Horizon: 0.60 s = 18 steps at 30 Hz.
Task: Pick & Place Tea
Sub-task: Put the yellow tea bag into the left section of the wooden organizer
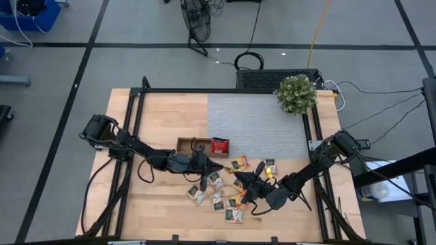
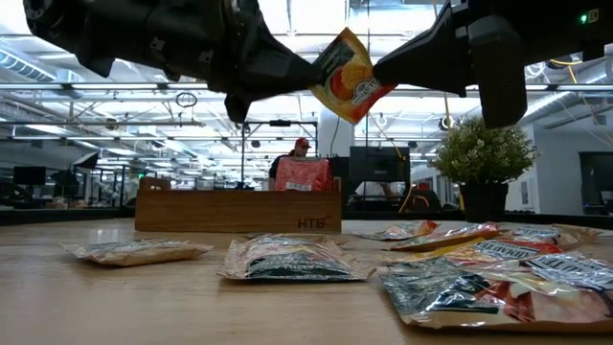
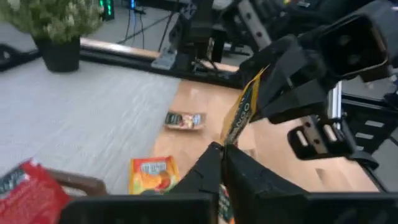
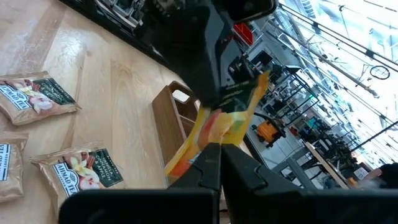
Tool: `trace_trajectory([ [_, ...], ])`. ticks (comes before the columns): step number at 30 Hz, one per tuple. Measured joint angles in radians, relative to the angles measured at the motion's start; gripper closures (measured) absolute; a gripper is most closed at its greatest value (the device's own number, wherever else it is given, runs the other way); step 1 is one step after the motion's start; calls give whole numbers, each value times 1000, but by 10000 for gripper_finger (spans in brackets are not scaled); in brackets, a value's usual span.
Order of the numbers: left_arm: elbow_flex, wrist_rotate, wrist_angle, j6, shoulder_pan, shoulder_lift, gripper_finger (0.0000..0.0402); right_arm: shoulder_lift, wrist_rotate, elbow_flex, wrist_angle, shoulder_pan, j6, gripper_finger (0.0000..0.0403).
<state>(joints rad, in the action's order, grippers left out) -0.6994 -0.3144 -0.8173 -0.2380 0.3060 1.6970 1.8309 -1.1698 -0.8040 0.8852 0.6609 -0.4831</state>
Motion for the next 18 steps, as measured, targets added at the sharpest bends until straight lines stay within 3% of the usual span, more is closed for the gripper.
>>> trace_trajectory([
  [10, 0, -17, -14, 87, 30, 0, 399, 0, 22, 0, 0, 0, 3, 403],
  [18, 0, -166, 175, 95, 55, -120, 400, 0, 21, -1, 0, -1, 26, 403],
])
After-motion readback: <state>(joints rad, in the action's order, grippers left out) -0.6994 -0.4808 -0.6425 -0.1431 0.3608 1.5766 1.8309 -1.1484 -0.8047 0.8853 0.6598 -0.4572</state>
